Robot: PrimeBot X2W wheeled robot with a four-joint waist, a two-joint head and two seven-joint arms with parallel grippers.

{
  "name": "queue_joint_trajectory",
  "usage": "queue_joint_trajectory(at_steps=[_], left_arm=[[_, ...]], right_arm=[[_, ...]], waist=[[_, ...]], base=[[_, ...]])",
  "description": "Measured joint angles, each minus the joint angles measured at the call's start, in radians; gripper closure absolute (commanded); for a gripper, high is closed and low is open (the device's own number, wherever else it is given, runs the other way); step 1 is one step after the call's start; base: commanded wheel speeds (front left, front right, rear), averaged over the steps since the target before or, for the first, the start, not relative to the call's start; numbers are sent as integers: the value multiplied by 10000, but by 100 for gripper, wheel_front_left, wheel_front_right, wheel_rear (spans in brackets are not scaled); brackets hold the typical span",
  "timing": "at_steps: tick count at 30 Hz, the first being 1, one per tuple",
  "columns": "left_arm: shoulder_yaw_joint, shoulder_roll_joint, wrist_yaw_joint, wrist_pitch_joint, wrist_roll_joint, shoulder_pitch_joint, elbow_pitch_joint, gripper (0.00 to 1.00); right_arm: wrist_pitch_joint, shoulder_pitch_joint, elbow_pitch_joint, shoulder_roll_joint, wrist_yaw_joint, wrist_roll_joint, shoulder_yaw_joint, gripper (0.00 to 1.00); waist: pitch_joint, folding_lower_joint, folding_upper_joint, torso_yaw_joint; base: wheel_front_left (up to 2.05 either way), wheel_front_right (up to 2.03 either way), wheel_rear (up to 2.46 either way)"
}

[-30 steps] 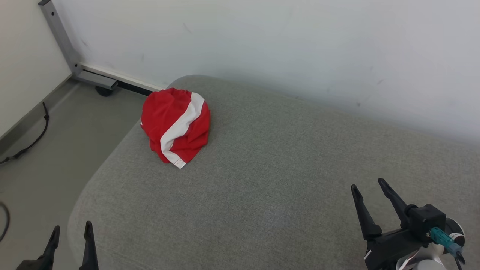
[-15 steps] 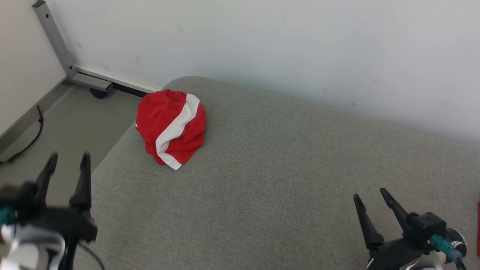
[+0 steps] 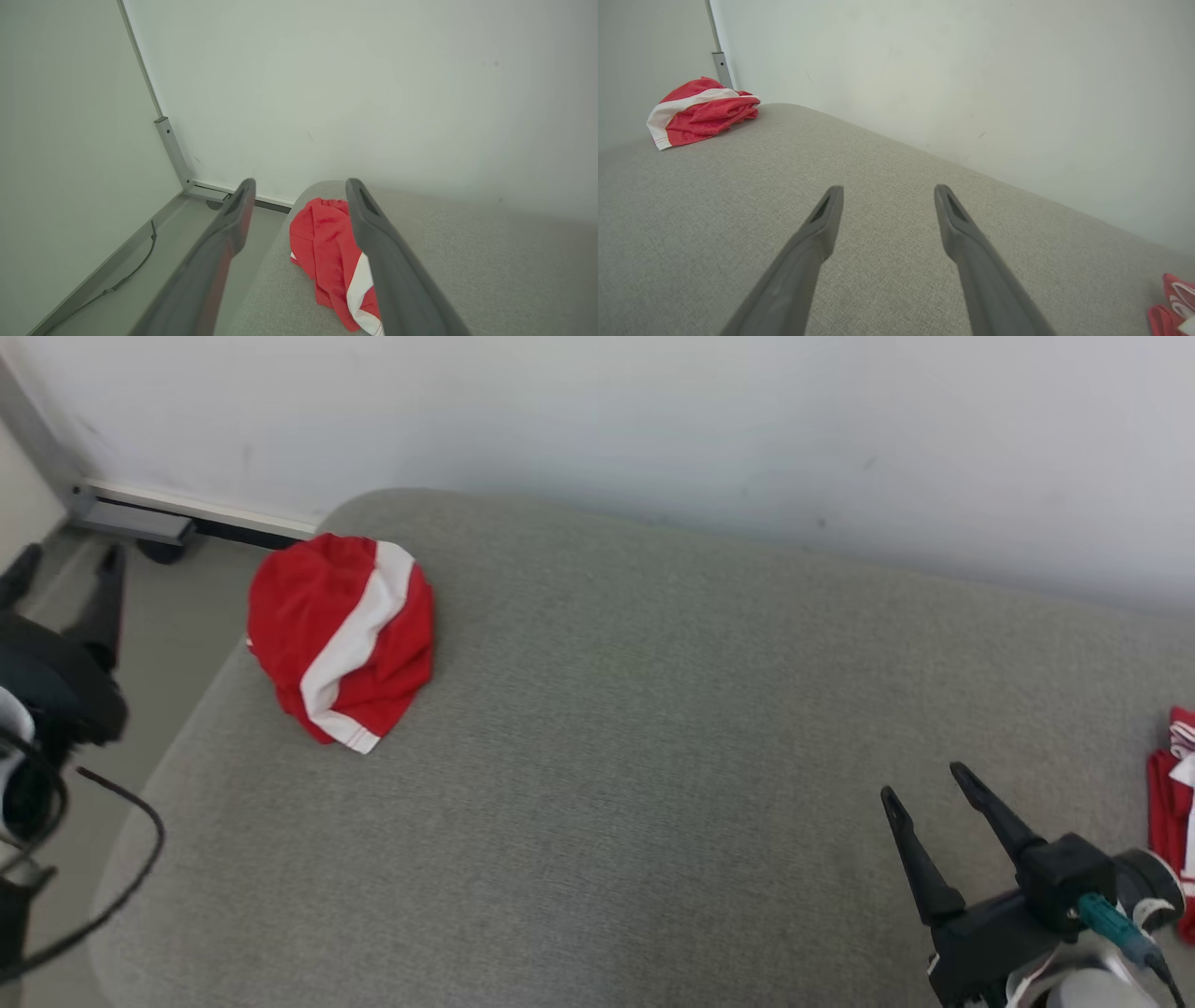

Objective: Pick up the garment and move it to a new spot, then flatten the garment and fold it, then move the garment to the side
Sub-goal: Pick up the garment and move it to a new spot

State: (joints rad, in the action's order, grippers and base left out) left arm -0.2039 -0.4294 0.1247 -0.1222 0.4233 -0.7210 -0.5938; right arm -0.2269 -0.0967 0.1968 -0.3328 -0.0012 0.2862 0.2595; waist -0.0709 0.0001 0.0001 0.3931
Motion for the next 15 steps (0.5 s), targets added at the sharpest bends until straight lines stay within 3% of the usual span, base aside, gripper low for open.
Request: queue_joint_trajectory(at_steps=[8,15], left_arm=[[-725,-539,4,-1363,1151,-1114,-1361,0],[-1417,-978,4,-2274,2215,-1595,-1762,0]], right_arm=[[380,-411,-593,-349,-2,-345,104,0],[616,-426,-991,-671,-12,-502,46,0]], waist=[[-789,0,0,-898],[-1459,1,1,-1445]], base=[[0,0,0],[0,0,0]])
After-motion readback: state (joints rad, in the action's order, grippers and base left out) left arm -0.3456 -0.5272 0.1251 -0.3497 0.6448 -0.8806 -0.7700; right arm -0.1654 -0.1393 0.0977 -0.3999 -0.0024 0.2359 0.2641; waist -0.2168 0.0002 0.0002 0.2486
